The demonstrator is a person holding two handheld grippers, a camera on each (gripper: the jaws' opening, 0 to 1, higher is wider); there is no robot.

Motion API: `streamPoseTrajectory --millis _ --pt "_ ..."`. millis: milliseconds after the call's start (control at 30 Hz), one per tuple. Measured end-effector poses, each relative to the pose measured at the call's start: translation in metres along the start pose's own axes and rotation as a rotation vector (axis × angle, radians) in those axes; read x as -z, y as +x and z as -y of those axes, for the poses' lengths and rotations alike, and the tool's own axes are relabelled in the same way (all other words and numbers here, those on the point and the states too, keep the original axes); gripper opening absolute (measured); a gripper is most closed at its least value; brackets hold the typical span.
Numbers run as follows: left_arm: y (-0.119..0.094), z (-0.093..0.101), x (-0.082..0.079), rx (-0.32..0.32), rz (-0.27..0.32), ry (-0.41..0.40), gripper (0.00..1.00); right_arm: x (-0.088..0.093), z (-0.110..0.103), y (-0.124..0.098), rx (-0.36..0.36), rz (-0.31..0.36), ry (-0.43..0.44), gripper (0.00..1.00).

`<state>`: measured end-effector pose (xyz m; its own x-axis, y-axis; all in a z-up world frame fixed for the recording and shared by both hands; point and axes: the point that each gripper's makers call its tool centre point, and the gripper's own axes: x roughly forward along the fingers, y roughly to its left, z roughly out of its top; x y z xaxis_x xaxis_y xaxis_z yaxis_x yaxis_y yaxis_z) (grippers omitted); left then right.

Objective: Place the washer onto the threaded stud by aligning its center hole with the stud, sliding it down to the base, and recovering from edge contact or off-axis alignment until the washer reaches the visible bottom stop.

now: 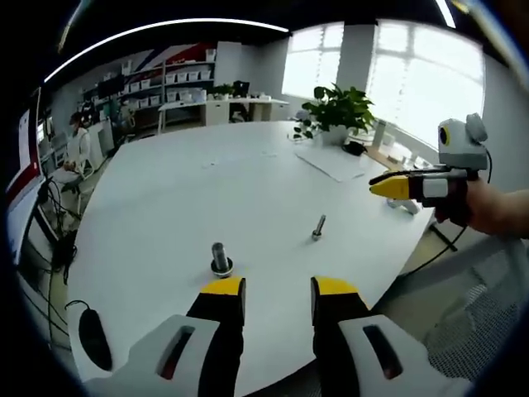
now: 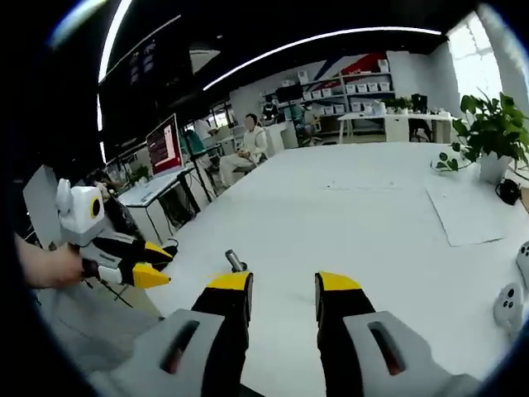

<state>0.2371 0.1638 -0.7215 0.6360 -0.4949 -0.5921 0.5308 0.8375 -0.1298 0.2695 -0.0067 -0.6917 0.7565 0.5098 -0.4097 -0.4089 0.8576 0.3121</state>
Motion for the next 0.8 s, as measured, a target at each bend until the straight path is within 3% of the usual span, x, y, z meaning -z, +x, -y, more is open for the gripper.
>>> streamPoseTrajectory --millis 333,800 --pt "-0.001 0.001 -0.001 0.002 0.009 0.005 0.30 0.006 -0.004 0.002 0.020 -0.034 -0.137 0.33" --pt "-0.001 0.000 -0.002 -0.006 0.010 0.002 0.32 0.013 0.003 0.003 0.043 -0.068 -0.162 0.34"
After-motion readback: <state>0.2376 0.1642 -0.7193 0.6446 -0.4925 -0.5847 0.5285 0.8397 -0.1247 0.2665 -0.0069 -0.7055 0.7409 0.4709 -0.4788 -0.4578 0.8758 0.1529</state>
